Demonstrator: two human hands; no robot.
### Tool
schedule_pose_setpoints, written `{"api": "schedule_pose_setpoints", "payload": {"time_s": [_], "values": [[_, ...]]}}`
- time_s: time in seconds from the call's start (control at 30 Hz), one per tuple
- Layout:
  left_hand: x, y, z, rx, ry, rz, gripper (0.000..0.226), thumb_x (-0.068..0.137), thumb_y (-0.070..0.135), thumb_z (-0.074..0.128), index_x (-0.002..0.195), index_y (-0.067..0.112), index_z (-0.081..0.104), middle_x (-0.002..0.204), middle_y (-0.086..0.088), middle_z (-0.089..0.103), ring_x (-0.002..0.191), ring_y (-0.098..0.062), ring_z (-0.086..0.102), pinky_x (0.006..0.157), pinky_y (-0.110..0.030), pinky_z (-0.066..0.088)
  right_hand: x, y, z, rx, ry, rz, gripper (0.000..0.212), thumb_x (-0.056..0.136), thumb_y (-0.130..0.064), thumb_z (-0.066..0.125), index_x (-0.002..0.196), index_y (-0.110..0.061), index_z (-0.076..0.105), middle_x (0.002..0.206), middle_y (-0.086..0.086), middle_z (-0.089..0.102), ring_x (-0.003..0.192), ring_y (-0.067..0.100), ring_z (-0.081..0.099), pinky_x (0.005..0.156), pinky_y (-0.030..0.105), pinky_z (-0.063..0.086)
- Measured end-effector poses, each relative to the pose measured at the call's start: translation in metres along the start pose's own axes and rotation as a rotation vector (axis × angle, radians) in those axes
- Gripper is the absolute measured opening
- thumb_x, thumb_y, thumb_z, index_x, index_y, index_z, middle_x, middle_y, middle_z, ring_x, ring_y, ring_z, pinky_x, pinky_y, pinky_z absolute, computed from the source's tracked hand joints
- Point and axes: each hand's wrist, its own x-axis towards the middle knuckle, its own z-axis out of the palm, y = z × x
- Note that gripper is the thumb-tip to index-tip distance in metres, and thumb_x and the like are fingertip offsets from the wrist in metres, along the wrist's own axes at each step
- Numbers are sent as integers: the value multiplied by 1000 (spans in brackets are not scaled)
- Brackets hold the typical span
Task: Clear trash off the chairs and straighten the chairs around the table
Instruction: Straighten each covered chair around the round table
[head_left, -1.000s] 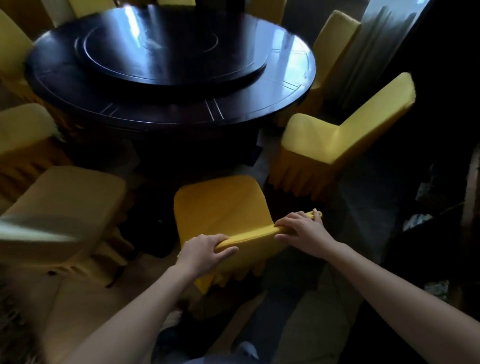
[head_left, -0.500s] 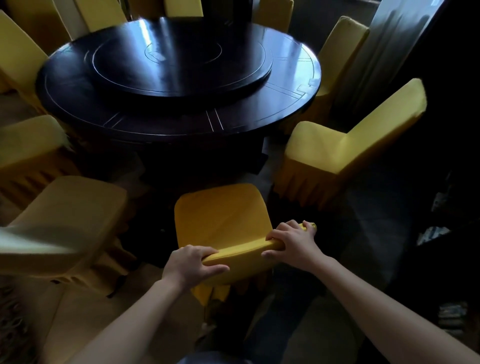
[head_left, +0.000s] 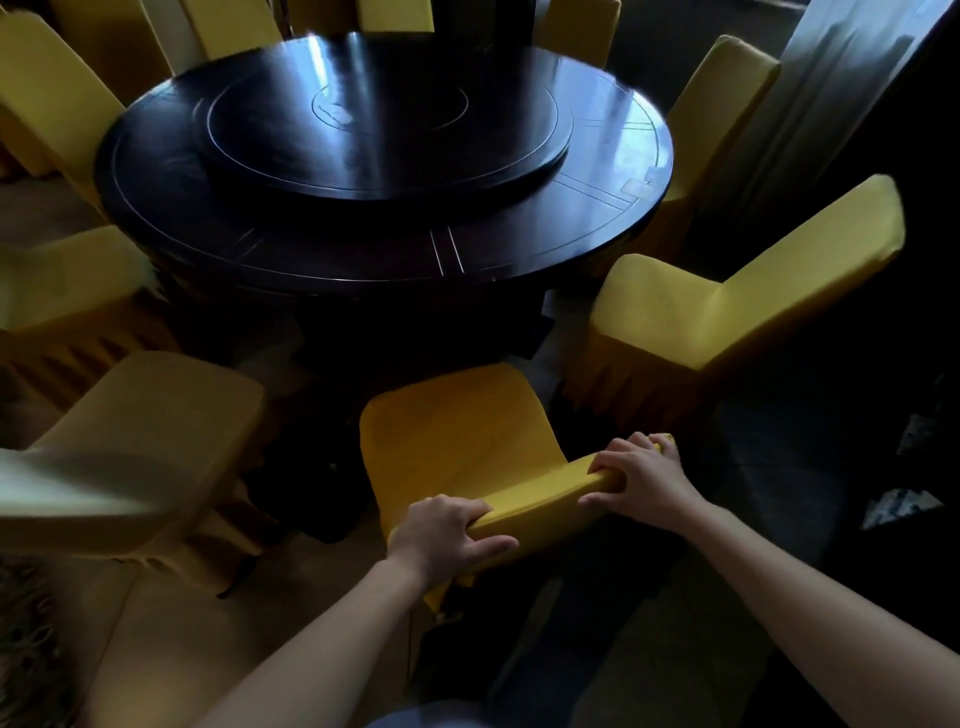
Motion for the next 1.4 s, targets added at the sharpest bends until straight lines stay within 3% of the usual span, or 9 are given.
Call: {"api": "schedule_pose_setpoints", "payload": {"time_s": [0.3, 0.4, 0.57, 0.77, 0.87, 0.97, 1.4], "values": [[-12, -4, -1, 38, -4, 14, 64, 75, 81, 35, 88, 27, 66, 75, 11, 65, 62, -5, 59, 53, -15, 46, -26, -16, 21, 6, 112, 61, 94, 50, -100, 6, 92, -36, 61, 97, -18, 52, 104, 9, 43, 105, 44, 21], [-13, 0, -4, 58, -7, 29, 72, 71, 84, 30, 95, 29, 69, 81, 12, 68, 65, -4, 60, 53, -13, 46, -42, -14, 34, 9, 168, 80, 91, 55, -98, 7, 92, -35, 62, 97, -16, 54, 102, 10, 44, 101, 43, 24], [4, 0, -10, 35, -2, -24, 86, 63, 87, 26, 110, 29, 68, 89, 11, 71, 67, 0, 59, 53, -8, 44, -32, -11, 26, 49, 161, 87, 96, 54, -98, 6, 98, -34, 62, 107, -13, 55, 113, 13, 41, 104, 47, 22], [13, -9, -16, 30, -5, -22, 90, 63, 90, 21, 107, 28, 69, 83, 12, 70, 65, -1, 61, 51, -8, 45, -14, -9, 23, 19, 146, 59, 96, 55, -97, 6, 103, -34, 61, 116, -10, 55, 125, 18, 37, 108, 53, 17], [25, -9, -27, 51, -43, -82, 72, 69, 79, 39, 109, 27, 68, 87, 9, 70, 70, -3, 62, 58, -13, 50, 3, -12, 12, 73, 128, 66, 81, 60, -91, 23, 104, -36, 61, 119, -10, 52, 128, 18, 32, 110, 53, 11], [34, -11, -30, 73, -65, -114, 67, 71, 74, 41, 111, 27, 68, 87, 10, 69, 70, -5, 63, 61, -17, 54, 15, -12, 9, 80, 87, 79, 57, 71, -79, 44, 106, -37, 61, 123, -9, 50, 131, 18, 28, 111, 53, 8], [96, -71, -59, 129, -21, -184, 68, 73, 73, 40, 116, 27, 65, 92, 8, 72, 71, -6, 65, 59, -19, 54, 111, -25, -5, 107, 103, 52, 53, 74, -75, 49, 106, -35, 62, 128, -8, 50, 134, 21, 26, 111, 56, 6]]}}
